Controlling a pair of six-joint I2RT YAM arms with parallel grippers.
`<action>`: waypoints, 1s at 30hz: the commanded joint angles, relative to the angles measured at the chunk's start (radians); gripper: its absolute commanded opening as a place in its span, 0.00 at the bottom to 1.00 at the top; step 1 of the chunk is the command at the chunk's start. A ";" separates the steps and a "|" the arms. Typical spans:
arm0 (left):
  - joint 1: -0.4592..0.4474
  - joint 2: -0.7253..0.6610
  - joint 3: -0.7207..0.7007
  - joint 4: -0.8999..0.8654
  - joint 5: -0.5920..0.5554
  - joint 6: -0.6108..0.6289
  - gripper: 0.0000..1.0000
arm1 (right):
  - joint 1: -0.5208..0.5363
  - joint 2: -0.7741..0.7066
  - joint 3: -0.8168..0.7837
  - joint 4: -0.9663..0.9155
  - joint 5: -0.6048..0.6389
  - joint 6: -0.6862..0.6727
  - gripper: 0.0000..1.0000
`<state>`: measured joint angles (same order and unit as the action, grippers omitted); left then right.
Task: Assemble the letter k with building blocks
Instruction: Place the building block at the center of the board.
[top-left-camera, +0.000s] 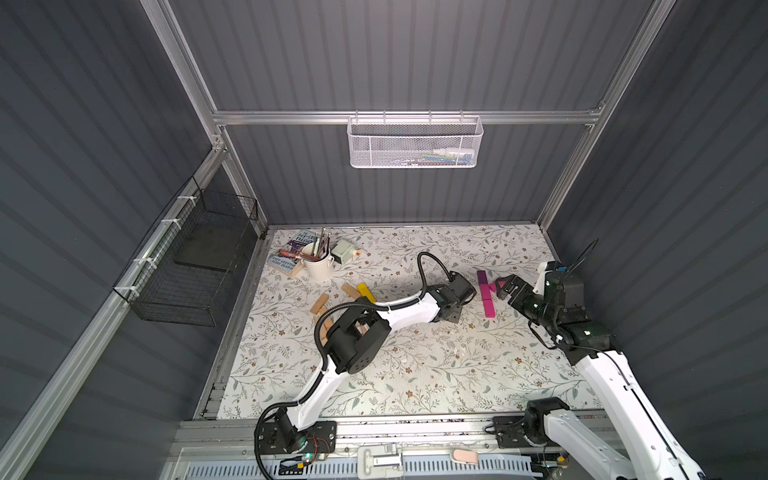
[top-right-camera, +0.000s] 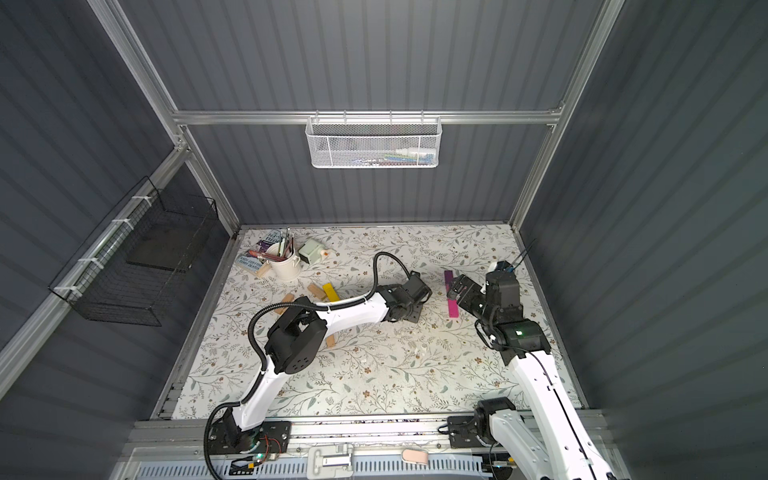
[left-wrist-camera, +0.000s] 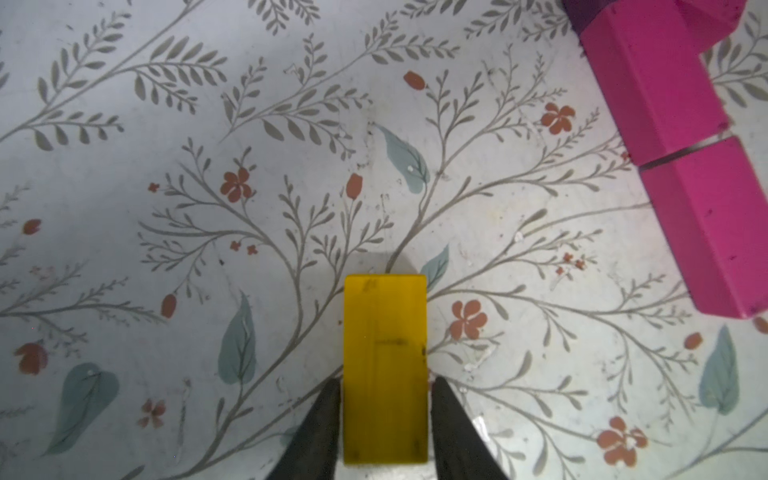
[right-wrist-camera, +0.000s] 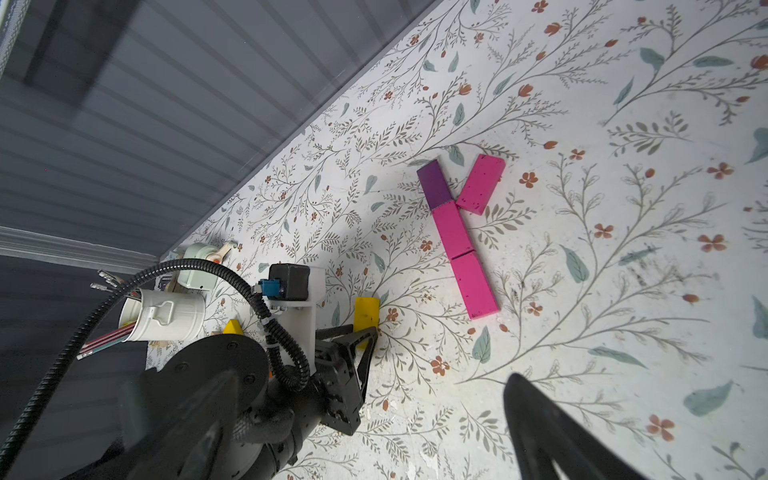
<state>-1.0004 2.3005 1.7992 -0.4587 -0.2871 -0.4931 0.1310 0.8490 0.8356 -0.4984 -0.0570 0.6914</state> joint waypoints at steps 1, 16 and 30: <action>0.001 0.017 0.029 -0.040 0.000 0.015 0.43 | -0.005 -0.006 -0.010 -0.012 -0.004 -0.007 0.99; 0.060 -0.425 -0.308 0.138 0.009 0.059 0.41 | 0.001 0.133 0.086 -0.073 -0.095 -0.103 0.95; 0.192 -1.137 -0.776 0.039 0.318 0.593 0.43 | 0.222 0.659 0.335 -0.199 -0.045 -0.222 0.75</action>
<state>-0.8001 1.2461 1.0752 -0.3241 -0.0296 -0.1032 0.3260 1.4570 1.1431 -0.6418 -0.1299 0.4931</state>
